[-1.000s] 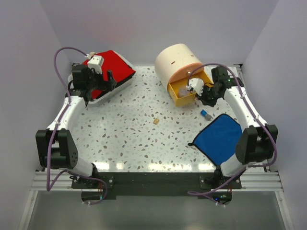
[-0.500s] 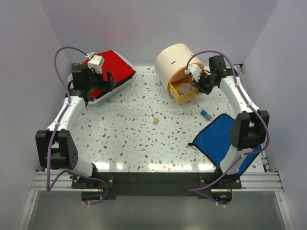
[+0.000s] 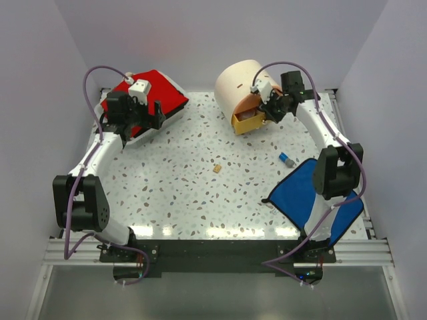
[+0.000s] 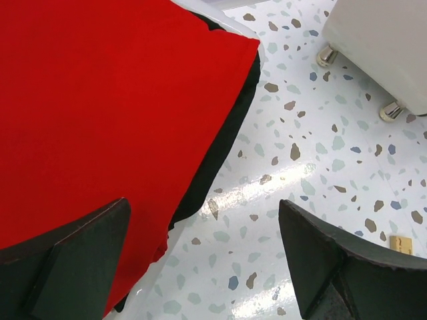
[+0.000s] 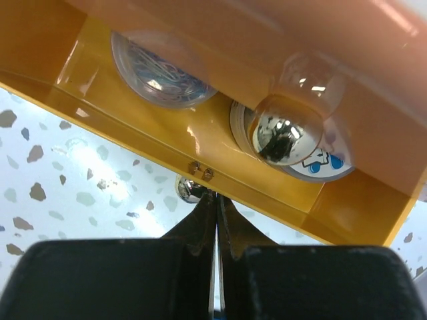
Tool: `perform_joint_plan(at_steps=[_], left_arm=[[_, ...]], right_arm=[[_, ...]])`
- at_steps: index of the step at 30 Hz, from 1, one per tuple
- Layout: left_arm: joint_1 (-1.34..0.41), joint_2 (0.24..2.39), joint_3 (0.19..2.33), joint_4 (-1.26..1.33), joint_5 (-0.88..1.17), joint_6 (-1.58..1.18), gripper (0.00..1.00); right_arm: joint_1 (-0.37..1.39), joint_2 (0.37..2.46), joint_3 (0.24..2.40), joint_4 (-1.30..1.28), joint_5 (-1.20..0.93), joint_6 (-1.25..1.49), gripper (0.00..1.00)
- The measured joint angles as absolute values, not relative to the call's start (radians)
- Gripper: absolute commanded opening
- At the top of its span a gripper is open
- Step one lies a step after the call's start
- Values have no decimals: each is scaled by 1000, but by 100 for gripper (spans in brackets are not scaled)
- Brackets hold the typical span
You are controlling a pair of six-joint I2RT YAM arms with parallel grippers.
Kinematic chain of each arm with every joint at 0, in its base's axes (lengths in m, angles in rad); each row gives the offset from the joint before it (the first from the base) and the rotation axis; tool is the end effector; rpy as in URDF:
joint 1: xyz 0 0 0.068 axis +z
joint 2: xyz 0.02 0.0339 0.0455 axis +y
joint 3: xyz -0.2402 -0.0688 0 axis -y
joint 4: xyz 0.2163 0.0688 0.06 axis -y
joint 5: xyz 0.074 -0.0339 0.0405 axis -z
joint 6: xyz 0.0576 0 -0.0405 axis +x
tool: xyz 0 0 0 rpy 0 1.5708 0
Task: Sort the stationery into containers
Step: Close the drawer in the storage box.
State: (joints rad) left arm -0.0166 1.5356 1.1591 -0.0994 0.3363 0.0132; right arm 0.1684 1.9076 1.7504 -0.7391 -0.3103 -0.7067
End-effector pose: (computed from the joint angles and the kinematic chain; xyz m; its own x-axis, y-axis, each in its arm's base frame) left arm 0.3485 -0.0248 0.2710 -0.4540 0.0200 -0.8908 0.3150 0.9388 -0.1394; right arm 0.3942 0.0849 0.2650 -0.3599 -0.6884 -0.6298 -0.7643 0.6046 -0.2241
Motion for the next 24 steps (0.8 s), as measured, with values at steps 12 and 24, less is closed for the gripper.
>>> perform_joint_plan(at_steps=[12,24], left_arm=[[-19,1536,1159,-100,333,22,98],[-22,1536,1159,-100,327,38,98]], right_arm=[[191,1933,1774,-661,-326,-611,0],[222,1719,1530,-576,-340,-633,0]])
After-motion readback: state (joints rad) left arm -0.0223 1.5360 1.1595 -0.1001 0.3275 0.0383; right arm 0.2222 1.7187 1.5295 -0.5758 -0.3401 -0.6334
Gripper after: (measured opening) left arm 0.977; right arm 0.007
